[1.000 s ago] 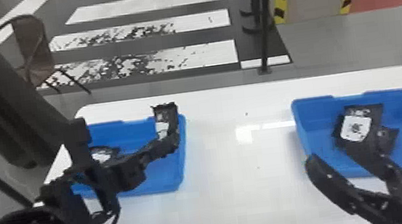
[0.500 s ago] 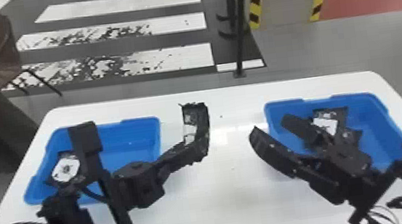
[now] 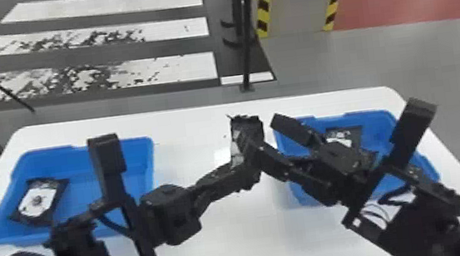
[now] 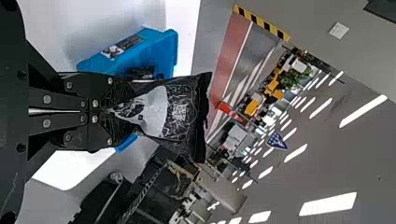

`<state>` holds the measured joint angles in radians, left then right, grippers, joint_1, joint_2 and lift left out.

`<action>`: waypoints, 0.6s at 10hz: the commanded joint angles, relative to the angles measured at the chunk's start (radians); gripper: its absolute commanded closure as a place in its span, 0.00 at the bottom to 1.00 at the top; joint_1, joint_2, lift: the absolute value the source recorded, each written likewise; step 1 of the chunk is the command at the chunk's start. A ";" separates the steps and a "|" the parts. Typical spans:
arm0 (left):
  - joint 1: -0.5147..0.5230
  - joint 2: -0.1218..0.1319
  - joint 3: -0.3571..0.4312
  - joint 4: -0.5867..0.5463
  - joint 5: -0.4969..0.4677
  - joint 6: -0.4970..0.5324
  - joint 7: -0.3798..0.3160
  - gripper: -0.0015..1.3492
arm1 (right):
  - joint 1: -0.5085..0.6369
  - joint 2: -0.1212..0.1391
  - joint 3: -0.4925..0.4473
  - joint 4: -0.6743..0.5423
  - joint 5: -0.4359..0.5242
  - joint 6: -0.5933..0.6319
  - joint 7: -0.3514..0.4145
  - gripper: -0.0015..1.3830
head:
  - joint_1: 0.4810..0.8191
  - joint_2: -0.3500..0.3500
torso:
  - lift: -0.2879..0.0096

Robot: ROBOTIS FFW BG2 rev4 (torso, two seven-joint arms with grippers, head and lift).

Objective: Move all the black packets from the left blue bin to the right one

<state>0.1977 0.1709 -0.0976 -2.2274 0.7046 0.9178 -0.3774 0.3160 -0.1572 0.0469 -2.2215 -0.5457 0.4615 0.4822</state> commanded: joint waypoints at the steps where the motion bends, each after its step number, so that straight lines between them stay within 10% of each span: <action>1: -0.006 0.002 -0.020 0.000 0.011 0.000 0.000 0.89 | -0.014 -0.001 0.013 0.004 0.001 0.007 0.004 0.12 | 0.63 0.38 | 0.50; 2: -0.009 0.004 -0.026 0.000 0.013 0.000 0.000 0.89 | -0.022 0.001 0.021 0.009 -0.001 0.012 0.018 0.15 | 0.63 0.38 | 0.50; 4: -0.011 0.004 -0.026 0.000 0.015 -0.002 0.000 0.89 | -0.031 0.002 0.029 0.048 -0.031 0.044 0.038 0.81 | 0.63 0.38 | 0.50; 6: -0.011 0.004 -0.026 0.000 0.021 -0.007 0.000 0.89 | -0.026 0.002 0.027 0.046 -0.033 0.039 0.038 0.93 | 0.63 0.40 | 0.50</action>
<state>0.1867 0.1750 -0.1228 -2.2273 0.7234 0.9127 -0.3775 0.2890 -0.1550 0.0752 -2.1745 -0.5780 0.5033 0.5200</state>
